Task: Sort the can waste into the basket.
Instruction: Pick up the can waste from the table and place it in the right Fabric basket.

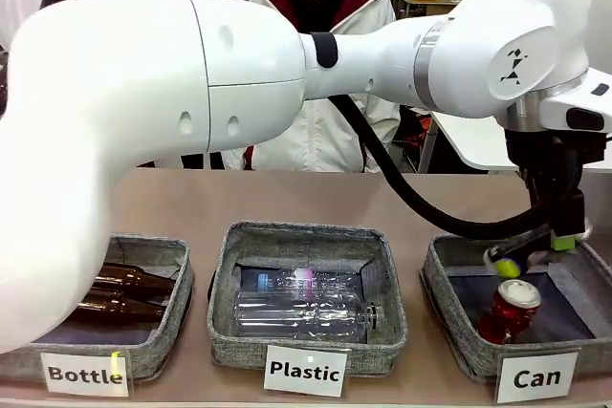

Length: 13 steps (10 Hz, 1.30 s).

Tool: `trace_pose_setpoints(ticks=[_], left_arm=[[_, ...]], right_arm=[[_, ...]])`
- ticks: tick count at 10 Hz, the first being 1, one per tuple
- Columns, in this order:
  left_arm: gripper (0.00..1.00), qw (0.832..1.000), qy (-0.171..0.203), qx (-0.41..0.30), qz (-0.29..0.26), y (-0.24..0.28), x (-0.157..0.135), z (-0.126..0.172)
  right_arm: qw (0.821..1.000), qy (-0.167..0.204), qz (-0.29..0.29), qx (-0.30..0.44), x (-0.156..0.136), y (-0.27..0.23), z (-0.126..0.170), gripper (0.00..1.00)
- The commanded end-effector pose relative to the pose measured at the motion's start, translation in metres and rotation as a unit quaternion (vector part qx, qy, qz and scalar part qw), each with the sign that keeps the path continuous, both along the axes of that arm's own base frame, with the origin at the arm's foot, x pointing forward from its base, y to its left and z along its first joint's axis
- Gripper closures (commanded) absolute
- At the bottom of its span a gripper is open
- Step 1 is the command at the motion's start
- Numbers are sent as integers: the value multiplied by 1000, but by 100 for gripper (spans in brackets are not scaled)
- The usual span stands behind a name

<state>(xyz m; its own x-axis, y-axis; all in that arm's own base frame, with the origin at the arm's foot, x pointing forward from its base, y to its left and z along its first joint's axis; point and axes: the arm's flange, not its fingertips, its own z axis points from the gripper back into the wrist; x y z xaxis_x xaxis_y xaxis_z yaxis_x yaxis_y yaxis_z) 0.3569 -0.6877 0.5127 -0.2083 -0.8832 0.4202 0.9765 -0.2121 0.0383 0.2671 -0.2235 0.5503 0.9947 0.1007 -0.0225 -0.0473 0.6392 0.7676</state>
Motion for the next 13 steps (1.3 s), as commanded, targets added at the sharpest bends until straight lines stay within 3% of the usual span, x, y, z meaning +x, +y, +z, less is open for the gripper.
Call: trace_pose_setpoints(ticks=[1, 5, 7, 9, 10, 13], left_arm=[[0, 1000, -17, 7, 12, -10, 4, 10], [0, 1000, -15, -2, 24, 12, 8, 19], [0, 998, 4, 37, 50, 53, 22, 34], [0, 994, 33, 42, 95, 125, 39, 52], [0, 990, 40, 43, 130, 166, 43, 57], [0, 977, 86, -44, 193, 308, 38, 47]], right_arm=[[1000, 9, -3, -1, 1, -1, 6, 0], [1000, 9, -3, -1, 1, -1, 6, 0], [1000, 0, 0, 0, 0, 0, 0, 0], [999, -14, -1, 37, 46, 25, 3, 0], [998, -26, 28, 49, 73, 49, 7, 0], [992, -65, 72, 83, 146, 136, 11, 0]])
